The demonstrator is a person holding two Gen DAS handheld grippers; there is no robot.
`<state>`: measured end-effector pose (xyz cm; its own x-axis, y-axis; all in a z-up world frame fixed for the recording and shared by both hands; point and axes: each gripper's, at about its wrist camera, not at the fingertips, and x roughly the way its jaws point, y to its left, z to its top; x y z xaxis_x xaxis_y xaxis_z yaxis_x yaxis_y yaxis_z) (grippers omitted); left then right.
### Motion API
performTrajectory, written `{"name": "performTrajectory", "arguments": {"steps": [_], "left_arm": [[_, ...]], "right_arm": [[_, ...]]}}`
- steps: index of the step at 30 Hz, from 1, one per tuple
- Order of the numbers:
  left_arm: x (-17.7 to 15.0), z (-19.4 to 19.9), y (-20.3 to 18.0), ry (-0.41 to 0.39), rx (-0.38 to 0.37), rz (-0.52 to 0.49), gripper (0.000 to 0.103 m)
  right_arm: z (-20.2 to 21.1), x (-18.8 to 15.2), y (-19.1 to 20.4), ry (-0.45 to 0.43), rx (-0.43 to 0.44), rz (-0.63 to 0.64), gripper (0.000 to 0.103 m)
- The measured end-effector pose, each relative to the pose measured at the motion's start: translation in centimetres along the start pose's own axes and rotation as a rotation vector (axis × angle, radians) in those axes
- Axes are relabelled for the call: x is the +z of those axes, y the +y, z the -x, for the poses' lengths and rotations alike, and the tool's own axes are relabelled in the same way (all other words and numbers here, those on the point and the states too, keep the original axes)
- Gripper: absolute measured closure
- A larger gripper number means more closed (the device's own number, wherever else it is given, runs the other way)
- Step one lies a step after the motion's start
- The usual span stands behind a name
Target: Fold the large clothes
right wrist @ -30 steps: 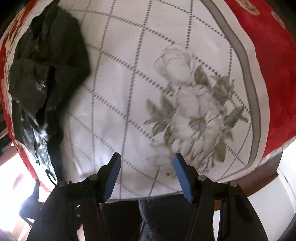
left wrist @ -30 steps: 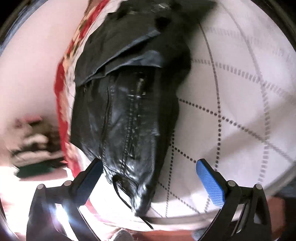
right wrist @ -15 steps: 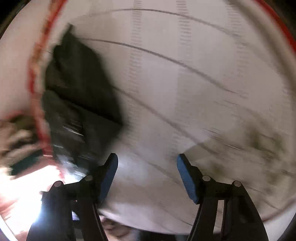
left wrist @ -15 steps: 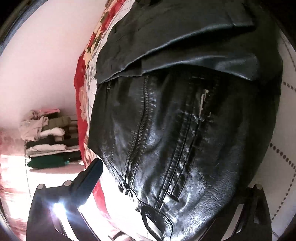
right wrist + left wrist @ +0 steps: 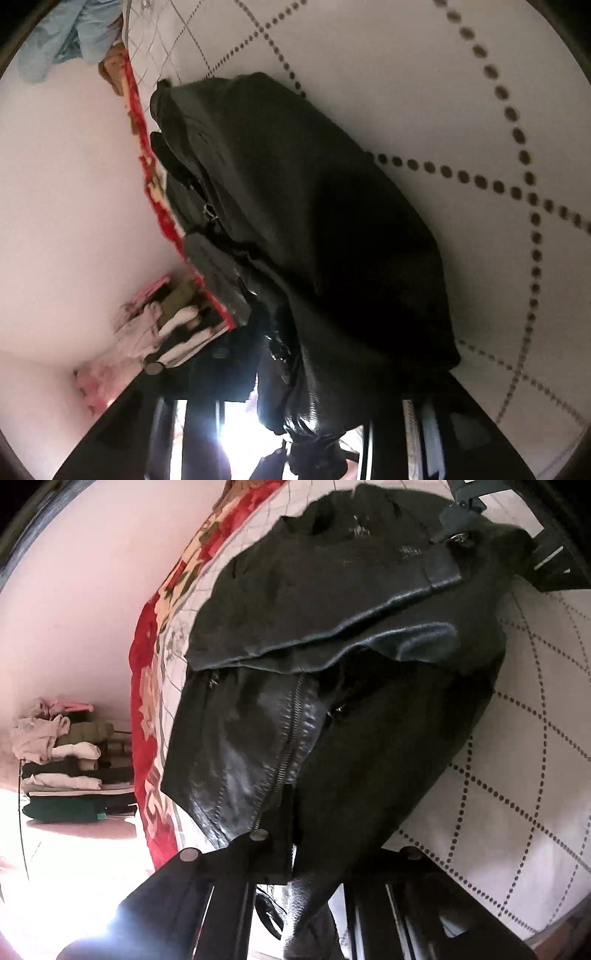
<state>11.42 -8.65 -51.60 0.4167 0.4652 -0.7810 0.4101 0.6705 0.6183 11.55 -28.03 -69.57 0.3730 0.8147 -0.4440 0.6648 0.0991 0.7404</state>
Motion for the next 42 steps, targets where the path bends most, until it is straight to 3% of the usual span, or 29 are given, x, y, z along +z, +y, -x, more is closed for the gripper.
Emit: {"name": "performTrajectory", "arguments": {"steps": [4,9,14,19,22,26,28,30,31,32,33,35,36,38,41,42], "left_arm": [[-1.2,3.9,1.0,-0.031,-0.073,-0.002,0.101],[-2.7,10.7,1.8,-0.052,-0.27,-0.008,0.101],[-1.1,11.3,4.9,-0.052,-0.41,0.055,0.1],[0.7,6.3,9.2,0.017,-0.488,0.194,0.099],[1.1,1.9,12.1,0.06,-0.522,0.3,0.095],[0.4,-4.6,14.5,0.153,-0.625,0.437,0.093],[-0.2,-7.8,15.3,0.193,-0.642,0.487,0.091],[-0.7,-9.7,16.2,0.21,-0.669,0.537,0.08],[-1.2,-10.5,16.9,0.223,-0.681,0.57,0.064],[-1.6,-10.9,17.6,0.221,-0.697,0.6,0.047],[-1.9,-11.1,18.2,0.221,-0.703,0.621,0.038],[-2.8,-11.4,19.5,0.23,-0.701,0.664,0.022],[-3.3,-11.4,20.1,0.237,-0.701,0.686,0.02],[-4.1,-11.2,21.0,0.247,-0.687,0.722,0.015],[-4.3,-10.5,21.9,0.251,-0.647,0.753,0.015],[-4.0,-10.0,21.9,0.246,-0.633,0.763,0.015]], "right_arm": [[1.7,-2.5,3.1,-0.006,-0.055,0.037,0.08],[8.3,-6.3,7.1,-0.025,-0.184,0.066,0.08],[13.0,-7.9,12.7,-0.049,-0.369,0.14,0.08],[7.9,-6.1,19.1,0.005,-0.43,0.23,0.079],[1.4,-4.4,23.5,0.045,-0.467,0.322,0.079],[-6.9,-2.7,25.9,0.057,-0.559,0.373,0.079],[-10.3,-2.0,25.8,0.072,-0.6,0.382,0.079],[-13.7,-1.1,25.4,0.098,-0.653,0.412,0.07],[-14.3,-0.8,24.9,0.1,-0.649,0.4,0.06],[-14.9,-0.1,24.4,0.114,-0.615,0.36,0.054],[-15.0,0.4,24.0,0.125,-0.559,0.327,0.046],[-13.8,0.8,23.8,0.138,-0.414,0.282,0.046],[-12.7,0.8,24.1,0.136,-0.338,0.271,0.044],[-10.6,0.5,24.6,0.112,-0.276,0.296,0.043],[-8.9,-0.5,25.4,0.043,-0.388,0.408,0.043],[-9.3,-0.5,25.4,0.044,-0.419,0.43,0.049]]}}
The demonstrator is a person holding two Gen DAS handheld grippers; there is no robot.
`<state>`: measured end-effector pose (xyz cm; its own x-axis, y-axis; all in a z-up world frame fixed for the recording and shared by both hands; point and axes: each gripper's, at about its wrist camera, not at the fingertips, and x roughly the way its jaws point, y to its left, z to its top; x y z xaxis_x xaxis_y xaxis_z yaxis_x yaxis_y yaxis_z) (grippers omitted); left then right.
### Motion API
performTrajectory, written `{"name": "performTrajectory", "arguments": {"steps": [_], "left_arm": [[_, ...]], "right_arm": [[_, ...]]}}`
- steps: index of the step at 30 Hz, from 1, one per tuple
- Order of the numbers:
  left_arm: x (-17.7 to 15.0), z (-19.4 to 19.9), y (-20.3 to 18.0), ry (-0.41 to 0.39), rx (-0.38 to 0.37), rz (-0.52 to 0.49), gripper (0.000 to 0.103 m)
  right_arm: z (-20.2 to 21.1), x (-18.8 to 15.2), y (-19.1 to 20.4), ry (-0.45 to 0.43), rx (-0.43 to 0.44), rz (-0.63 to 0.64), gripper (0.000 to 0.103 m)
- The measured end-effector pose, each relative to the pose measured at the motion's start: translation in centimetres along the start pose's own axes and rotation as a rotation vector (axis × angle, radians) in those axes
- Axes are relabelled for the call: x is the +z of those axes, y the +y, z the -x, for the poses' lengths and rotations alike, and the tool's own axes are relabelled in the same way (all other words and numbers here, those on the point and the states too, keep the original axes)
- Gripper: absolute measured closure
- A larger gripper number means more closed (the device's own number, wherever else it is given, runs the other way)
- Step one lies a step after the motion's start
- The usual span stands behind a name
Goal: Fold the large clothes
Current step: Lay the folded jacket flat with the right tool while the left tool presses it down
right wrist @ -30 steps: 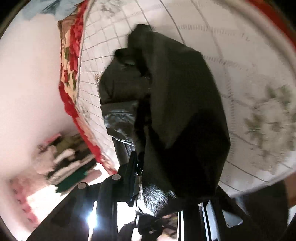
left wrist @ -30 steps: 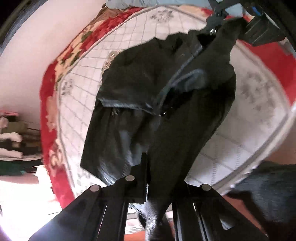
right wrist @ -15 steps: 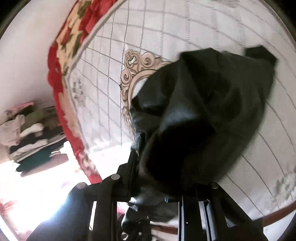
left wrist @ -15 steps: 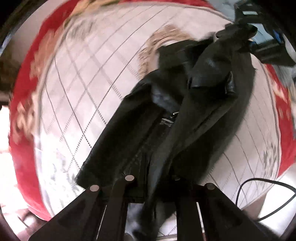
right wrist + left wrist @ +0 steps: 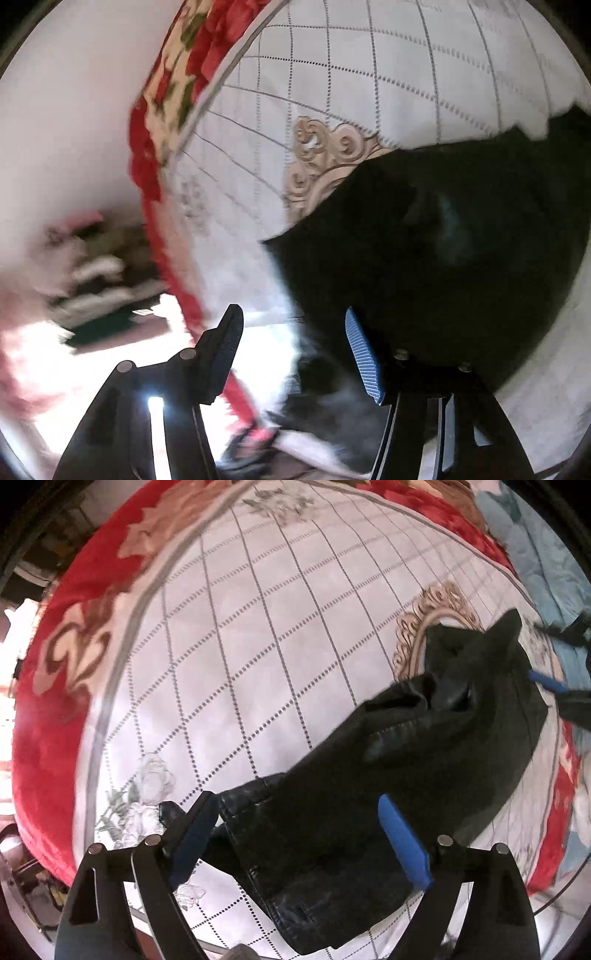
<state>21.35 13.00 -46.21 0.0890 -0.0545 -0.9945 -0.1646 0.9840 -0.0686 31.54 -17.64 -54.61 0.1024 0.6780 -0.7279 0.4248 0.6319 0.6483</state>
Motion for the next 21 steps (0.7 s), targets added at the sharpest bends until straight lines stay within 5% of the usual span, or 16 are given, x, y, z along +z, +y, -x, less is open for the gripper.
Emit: {"name": "performTrajectory", "arguments": {"steps": [1,2,6,9,11,12,13,16,18,21], "left_arm": [[0.2,0.3,-0.6,-0.013,-0.001,0.005,0.015],[0.8,0.2,-1.0,-0.023,0.002,0.007,0.015],[2.7,-0.8,-4.4,-0.041,-0.022,-0.004,0.015],[4.8,-2.4,-7.2,-0.049,-0.053,0.002,0.015],[6.1,-3.8,-8.4,-0.053,-0.03,0.004,0.015],[7.0,-5.3,-8.9,-0.036,-0.015,0.016,0.015],[7.6,-6.4,-8.9,-0.023,-0.022,0.037,0.013],[8.7,-10.3,-7.3,0.067,-0.129,0.179,0.005],[8.7,-11.2,-6.7,0.066,-0.152,0.204,0.0],[8.5,-10.8,-6.9,0.035,-0.132,0.174,0.0]], "right_arm": [[-1.0,0.1,0.0,0.016,-0.037,0.022,0.069],[-3.0,0.3,-0.3,0.05,-0.074,0.03,0.077],[-9.8,2.5,-0.9,0.09,-0.174,0.069,0.08],[-9.6,3.5,-1.3,0.122,-0.091,0.025,0.079],[-6.6,3.2,-1.9,0.133,-0.019,0.021,0.074],[-4.3,2.7,-2.5,0.098,-0.022,0.027,0.058],[-2.0,2.3,-3.3,0.048,-0.04,0.037,0.042],[4.4,1.1,-6.3,-0.127,-0.148,0.057,0.028],[7.1,0.5,-9.1,-0.208,-0.253,0.04,0.026],[6.4,1.5,-14.4,-0.169,-0.235,-0.066,0.026]]}}
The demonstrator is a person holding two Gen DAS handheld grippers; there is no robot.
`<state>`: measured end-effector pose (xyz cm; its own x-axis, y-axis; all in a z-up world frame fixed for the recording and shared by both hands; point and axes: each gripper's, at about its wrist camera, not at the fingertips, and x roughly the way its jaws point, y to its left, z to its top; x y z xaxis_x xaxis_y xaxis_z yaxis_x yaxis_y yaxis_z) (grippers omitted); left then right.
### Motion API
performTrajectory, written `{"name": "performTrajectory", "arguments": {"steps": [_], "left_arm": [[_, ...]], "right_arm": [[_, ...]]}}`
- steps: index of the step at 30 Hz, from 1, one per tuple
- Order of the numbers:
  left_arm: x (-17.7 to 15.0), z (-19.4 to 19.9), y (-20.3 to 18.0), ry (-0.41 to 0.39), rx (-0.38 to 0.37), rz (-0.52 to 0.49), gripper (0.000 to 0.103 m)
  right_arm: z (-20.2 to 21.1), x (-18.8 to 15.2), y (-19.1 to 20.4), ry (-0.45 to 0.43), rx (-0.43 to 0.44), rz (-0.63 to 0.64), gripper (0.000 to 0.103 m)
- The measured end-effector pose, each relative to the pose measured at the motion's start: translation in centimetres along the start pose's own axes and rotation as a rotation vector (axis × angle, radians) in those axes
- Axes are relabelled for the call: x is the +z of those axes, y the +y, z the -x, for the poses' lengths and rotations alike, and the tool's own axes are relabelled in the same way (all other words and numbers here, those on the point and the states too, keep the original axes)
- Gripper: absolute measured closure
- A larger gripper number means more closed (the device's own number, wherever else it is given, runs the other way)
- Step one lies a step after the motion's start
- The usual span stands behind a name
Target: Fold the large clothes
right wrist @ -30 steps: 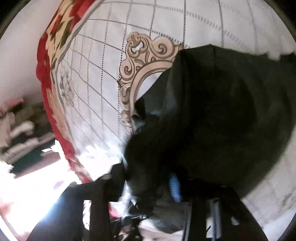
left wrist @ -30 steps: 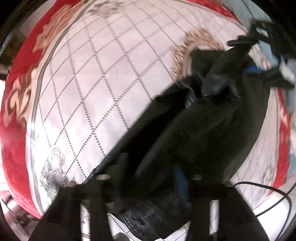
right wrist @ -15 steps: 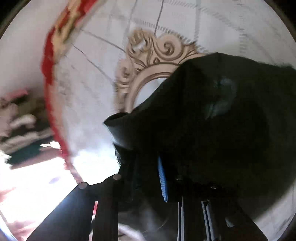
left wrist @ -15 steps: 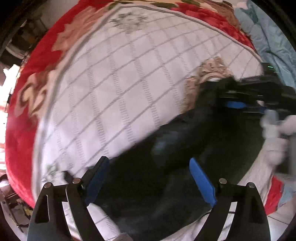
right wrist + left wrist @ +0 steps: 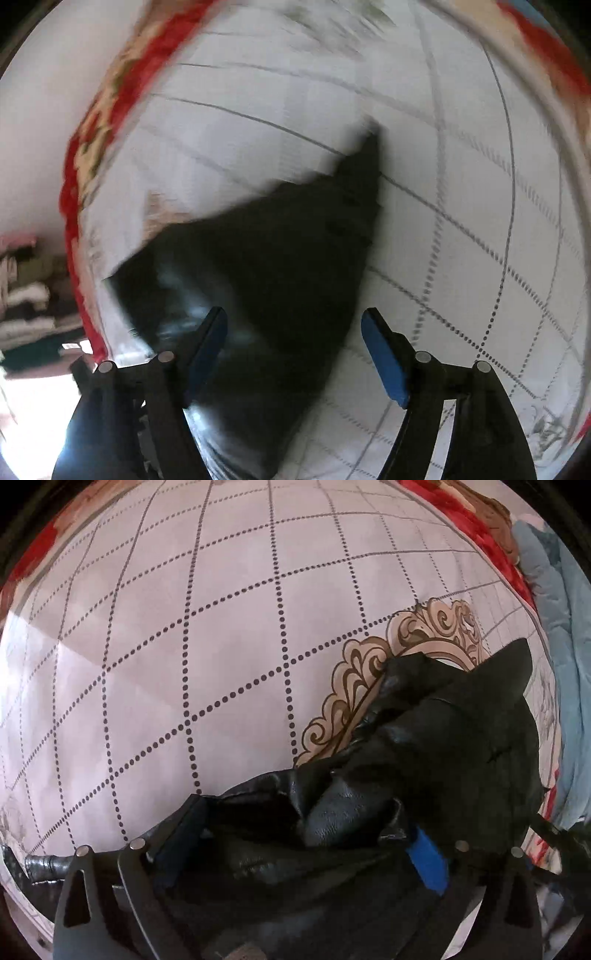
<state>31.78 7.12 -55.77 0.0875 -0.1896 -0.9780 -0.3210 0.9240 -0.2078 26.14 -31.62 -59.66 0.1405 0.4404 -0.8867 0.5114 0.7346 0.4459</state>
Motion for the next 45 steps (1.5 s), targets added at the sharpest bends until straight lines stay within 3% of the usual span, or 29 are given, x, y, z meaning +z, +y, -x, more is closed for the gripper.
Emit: {"name": "performTrajectory", "arguments": {"steps": [2,3,4,5,6,7,9,12,13,16,17,19,21,23,28,30,32,34,38,41,43,45], "left_arm": [[0.3,0.0,-0.1,0.007,0.007,-0.014,0.0],[0.5,0.0,-0.1,0.015,0.008,-0.024,0.0],[0.7,0.1,-0.2,0.018,0.009,-0.035,0.0],[1.0,0.2,-0.4,0.015,0.013,-0.05,0.0],[1.3,0.4,-0.5,0.007,0.022,-0.06,0.0],[1.5,0.6,-0.7,0.004,0.027,-0.077,0.0],[1.8,0.9,-1.2,0.017,0.013,-0.11,0.0],[0.8,2.8,-2.3,0.005,-0.031,-0.141,0.0],[0.1,3.9,-2.6,-0.022,-0.034,-0.157,0.0],[-2.0,6.6,-3.0,-0.084,0.017,-0.199,0.0],[-2.7,7.4,-2.7,-0.101,0.048,-0.201,0.0],[-2.9,7.3,-1.9,-0.104,0.085,-0.182,0.0],[-2.1,5.8,-1.1,-0.088,0.122,-0.155,0.0],[-1.6,3.7,-1.6,-0.081,0.131,-0.114,0.0],[0.2,1.6,-0.2,-0.042,0.076,-0.03,0.0],[0.2,1.6,0.4,-0.044,0.055,-0.013,0.0],[0.2,1.4,0.8,-0.047,0.039,0.001,0.0],[0.2,1.4,1.4,-0.049,0.03,0.007,0.0],[0.7,1.9,2.8,-0.041,0.005,0.018,0.0],[0.2,4.2,4.4,-0.063,0.002,0.032,0.0],[-0.8,6.3,6.1,-0.095,0.037,0.042,0.0],[-1.9,8.0,8.6,-0.117,0.089,0.058,0.0]], "right_arm": [[-3.4,1.2,-2.6,0.068,0.15,-0.081,0.022],[-4.2,1.3,-2.9,0.067,0.18,-0.093,0.021],[-4.1,1.6,-3.1,0.013,0.259,-0.099,0.027],[-4.3,1.6,-2.7,-0.014,0.312,-0.089,0.043],[-4.3,1.4,-2.5,-0.017,0.335,-0.085,0.073],[-4.2,1.0,-2.5,-0.02,0.319,-0.088,0.08],[-3.0,-0.6,-4.2,-0.057,0.368,-0.176,0.087],[-0.7,-3.8,-7.0,-0.083,0.333,-0.294,0.088],[0.2,-5.8,-8.4,-0.074,0.271,-0.333,0.081],[1.4,-8.3,-10.9,0.001,0.199,-0.398,0.056],[2.5,-9.2,-11.4,0.02,0.178,-0.411,0.056],[5.4,-10.2,-11.0,-0.026,0.088,-0.369,0.056],[8.4,-10.5,-8.3,-0.06,-0.05,-0.214,0.056],[9.1,-9.8,-4.4,-0.048,-0.024,-0.051,0.056],[3.4,-7.4,6.4,0.112,0.091,0.234,0.063],[1.2,-6.9,9.3,0.11,0.081,0.299,0.063],[-2.8,-5.8,12.9,0.109,-0.035,0.406,0.066],[-6.3,-4.9,14.5,0.112,-0.142,0.409,0.07],[-8.4,-3.5,14.7,0.137,-0.176,0.383,0.072],[-6.3,-2.9,15.1,0.166,-0.152,0.349,0.072],[-2.9,-4.2,16.4,0.109,-0.138,0.439,0.069],[-1.8,-6.0,18.2,0.121,-0.107,0.507,0.069]]}}
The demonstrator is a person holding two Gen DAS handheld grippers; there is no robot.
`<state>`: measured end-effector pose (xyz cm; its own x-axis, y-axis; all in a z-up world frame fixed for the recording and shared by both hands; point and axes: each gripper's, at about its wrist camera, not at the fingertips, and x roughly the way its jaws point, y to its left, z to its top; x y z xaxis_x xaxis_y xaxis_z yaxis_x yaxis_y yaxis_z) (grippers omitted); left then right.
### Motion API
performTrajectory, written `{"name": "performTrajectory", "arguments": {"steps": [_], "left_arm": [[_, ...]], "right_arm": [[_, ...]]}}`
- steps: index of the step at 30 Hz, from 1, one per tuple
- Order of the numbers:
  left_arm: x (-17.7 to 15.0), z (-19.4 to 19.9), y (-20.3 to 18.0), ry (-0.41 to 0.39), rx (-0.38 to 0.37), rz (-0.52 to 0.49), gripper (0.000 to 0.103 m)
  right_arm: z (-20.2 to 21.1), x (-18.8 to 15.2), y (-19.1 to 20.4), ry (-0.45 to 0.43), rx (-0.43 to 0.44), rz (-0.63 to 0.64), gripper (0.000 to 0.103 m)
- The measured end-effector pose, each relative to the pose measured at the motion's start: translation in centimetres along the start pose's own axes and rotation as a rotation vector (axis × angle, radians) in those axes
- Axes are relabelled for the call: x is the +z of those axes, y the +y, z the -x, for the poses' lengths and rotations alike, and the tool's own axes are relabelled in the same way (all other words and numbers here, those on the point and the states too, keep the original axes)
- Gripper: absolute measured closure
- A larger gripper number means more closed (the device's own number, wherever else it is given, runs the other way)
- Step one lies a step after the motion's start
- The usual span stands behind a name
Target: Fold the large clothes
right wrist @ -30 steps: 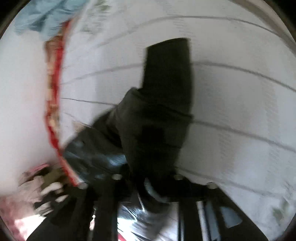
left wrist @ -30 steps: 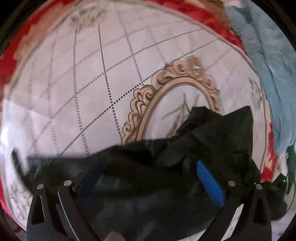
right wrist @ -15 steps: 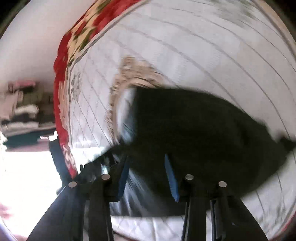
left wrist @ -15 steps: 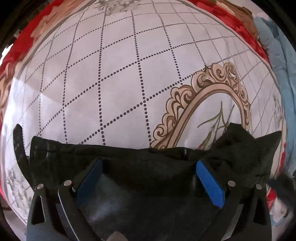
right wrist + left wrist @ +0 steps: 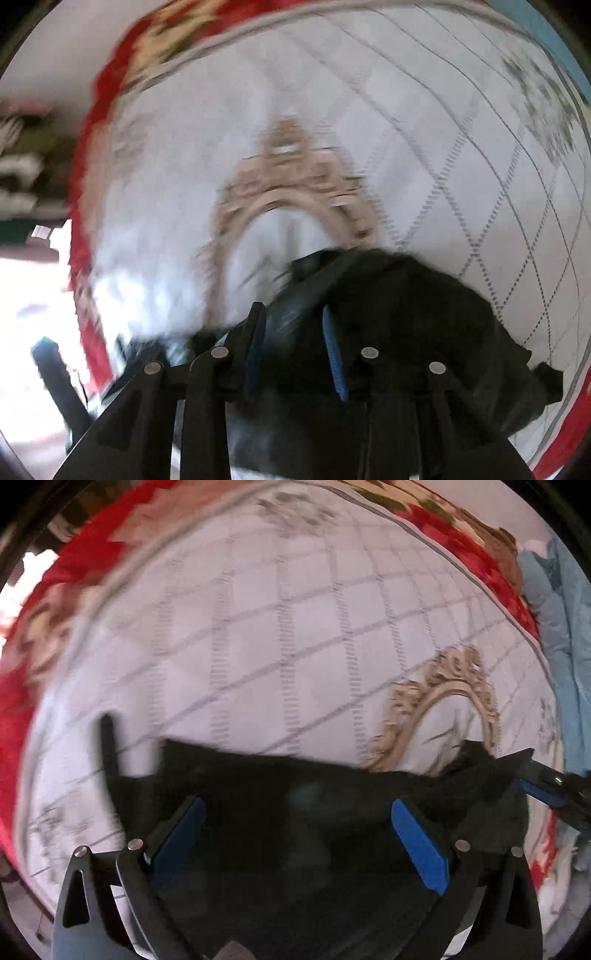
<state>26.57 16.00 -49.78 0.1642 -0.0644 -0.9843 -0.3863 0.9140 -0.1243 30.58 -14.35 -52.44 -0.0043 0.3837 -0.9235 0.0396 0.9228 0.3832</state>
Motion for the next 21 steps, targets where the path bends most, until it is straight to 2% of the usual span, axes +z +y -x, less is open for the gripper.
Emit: {"name": "performTrajectory", "arguments": {"steps": [2,4,5,6,7,12,14,15,16,17,18,19,21], "left_arm": [[-0.6,0.1,1.4,-0.006,0.032,0.011,0.0],[-1.2,-0.3,3.0,0.017,0.061,0.014,0.0],[-1.3,-1.1,3.1,0.031,0.068,0.016,0.0],[-1.5,-1.3,3.4,0.04,0.073,0.017,0.0],[-1.3,-1.4,3.5,0.044,0.078,0.017,0.0],[-2.0,-1.4,3.2,0.05,0.07,0.0,0.0],[-2.2,-1.3,1.7,0.05,0.049,-0.012,0.0],[-2.2,-1.0,1.1,0.045,0.042,-0.028,0.0],[-2.3,-0.6,0.1,0.036,0.035,-0.053,0.0],[-2.5,-0.2,-0.9,0.026,0.031,-0.077,0.0],[-2.6,-0.1,-2.0,0.019,0.025,-0.102,0.0],[-2.7,0.0,-2.9,0.021,0.018,-0.122,0.0],[-3.1,-0.4,-5.4,0.029,-0.009,-0.151,0.0]], "right_arm": [[-0.8,-1.6,2.5,0.063,0.054,0.071,0.069],[-2.6,-2.4,3.4,0.114,0.06,0.101,0.069],[-5.0,-2.7,3.9,0.152,0.019,0.123,0.069],[-6.6,-2.9,4.2,0.16,-0.039,0.139,0.072],[-7.8,-2.4,4.2,0.152,-0.059,0.126,0.072],[-9.3,-1.2,5.4,0.163,-0.122,0.114,0.071],[-8.2,-0.7,4.6,0.178,-0.036,0.029,0.069],[-7.0,-0.6,3.8,0.164,0.044,-0.021,0.069],[-6.1,-0.5,3.0,0.145,0.09,-0.05,0.064],[-3.9,-1.5,1.4,0.084,0.154,-0.095,0.058],[-2.6,-2.1,0.5,0.047,0.163,-0.11,0.042],[-0.2,-3.8,-1.6,-0.039,0.178,-0.143,0.031],[2.3,-6.4,-4.6,-0.114,0.205,-0.196,0.026]]}}
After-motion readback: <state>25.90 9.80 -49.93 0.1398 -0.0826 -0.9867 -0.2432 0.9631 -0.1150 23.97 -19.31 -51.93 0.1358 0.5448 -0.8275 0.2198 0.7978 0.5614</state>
